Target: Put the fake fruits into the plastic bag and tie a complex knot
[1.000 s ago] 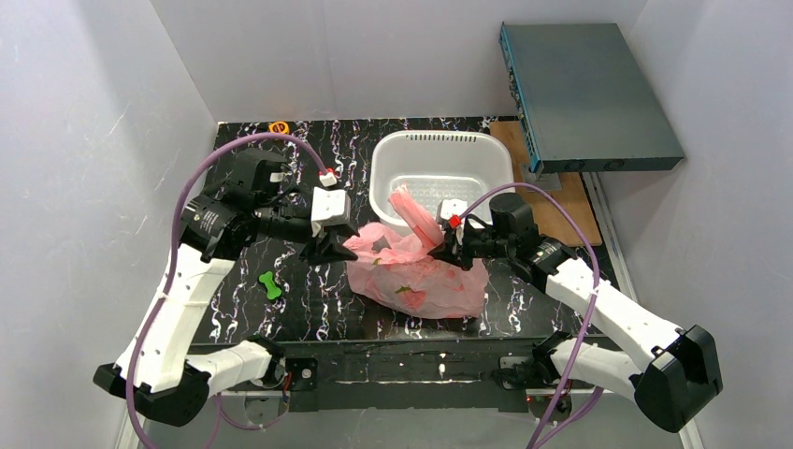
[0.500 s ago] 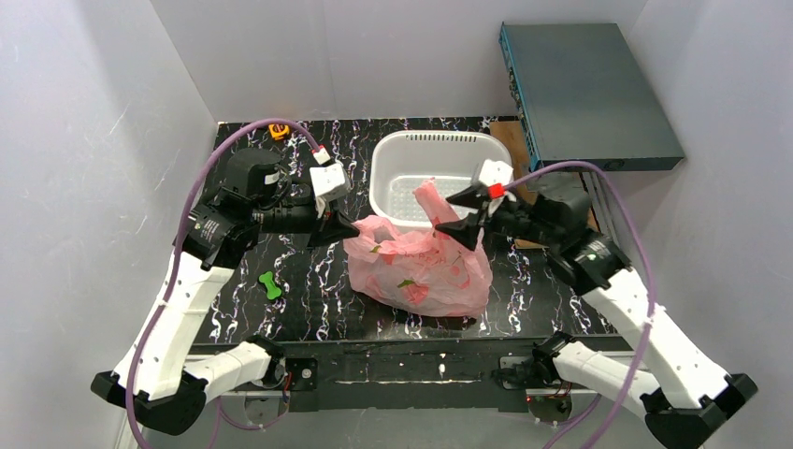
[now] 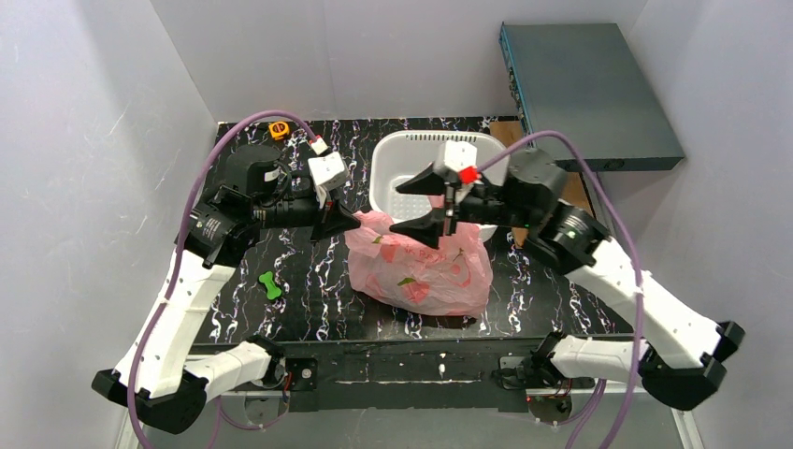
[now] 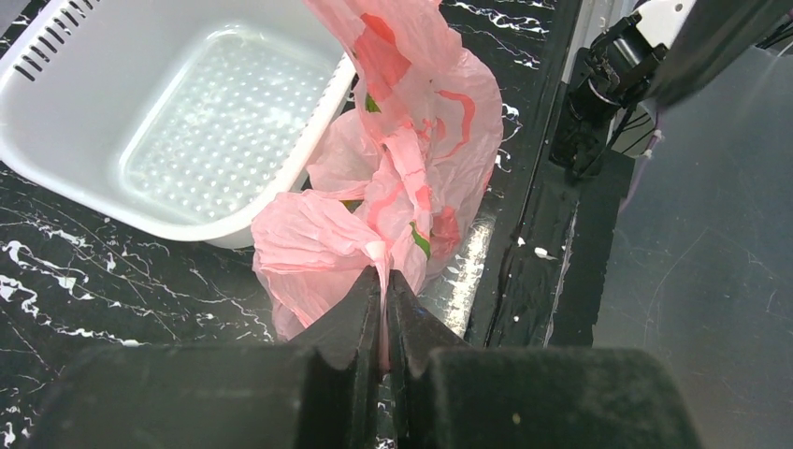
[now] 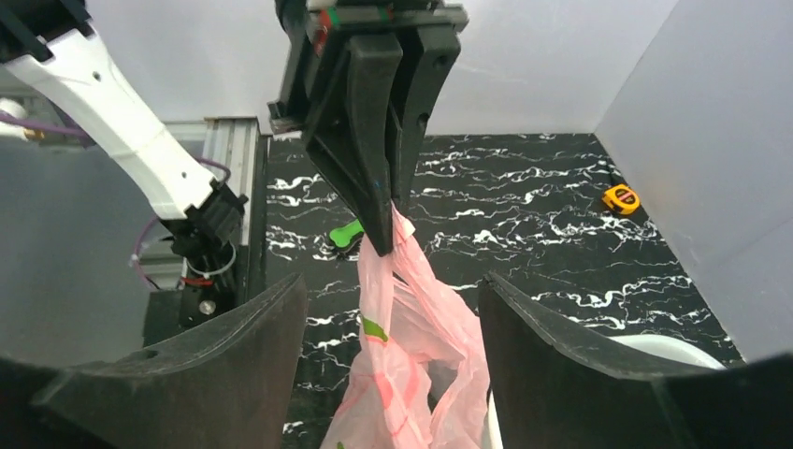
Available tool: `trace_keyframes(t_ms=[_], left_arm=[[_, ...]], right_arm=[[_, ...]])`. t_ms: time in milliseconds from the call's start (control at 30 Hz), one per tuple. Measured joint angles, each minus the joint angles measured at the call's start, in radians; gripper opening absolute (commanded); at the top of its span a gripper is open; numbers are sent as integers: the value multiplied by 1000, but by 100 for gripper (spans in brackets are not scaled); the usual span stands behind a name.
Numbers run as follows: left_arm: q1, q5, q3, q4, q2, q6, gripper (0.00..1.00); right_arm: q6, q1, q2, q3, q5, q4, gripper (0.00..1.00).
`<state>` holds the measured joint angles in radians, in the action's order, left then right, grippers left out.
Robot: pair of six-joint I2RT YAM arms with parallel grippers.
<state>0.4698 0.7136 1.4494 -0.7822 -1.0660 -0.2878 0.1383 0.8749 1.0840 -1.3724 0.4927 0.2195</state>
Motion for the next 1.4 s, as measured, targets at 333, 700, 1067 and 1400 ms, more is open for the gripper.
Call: trace_keyframes(t_ms=[333, 700, 1067, 1400], left_arm=[[0, -13, 2, 19, 0, 2, 0], [0, -86, 33, 36, -21, 31, 0], [-95, -105, 17, 48, 10, 166, 0], [-96, -58, -10, 57, 68, 105, 0]], right_arm=[[57, 57, 196, 62, 31, -172, 78], [150, 77, 376, 305, 27, -433, 28], [250, 79, 370, 378, 4, -392, 70], [174, 79, 124, 239, -2, -197, 74]])
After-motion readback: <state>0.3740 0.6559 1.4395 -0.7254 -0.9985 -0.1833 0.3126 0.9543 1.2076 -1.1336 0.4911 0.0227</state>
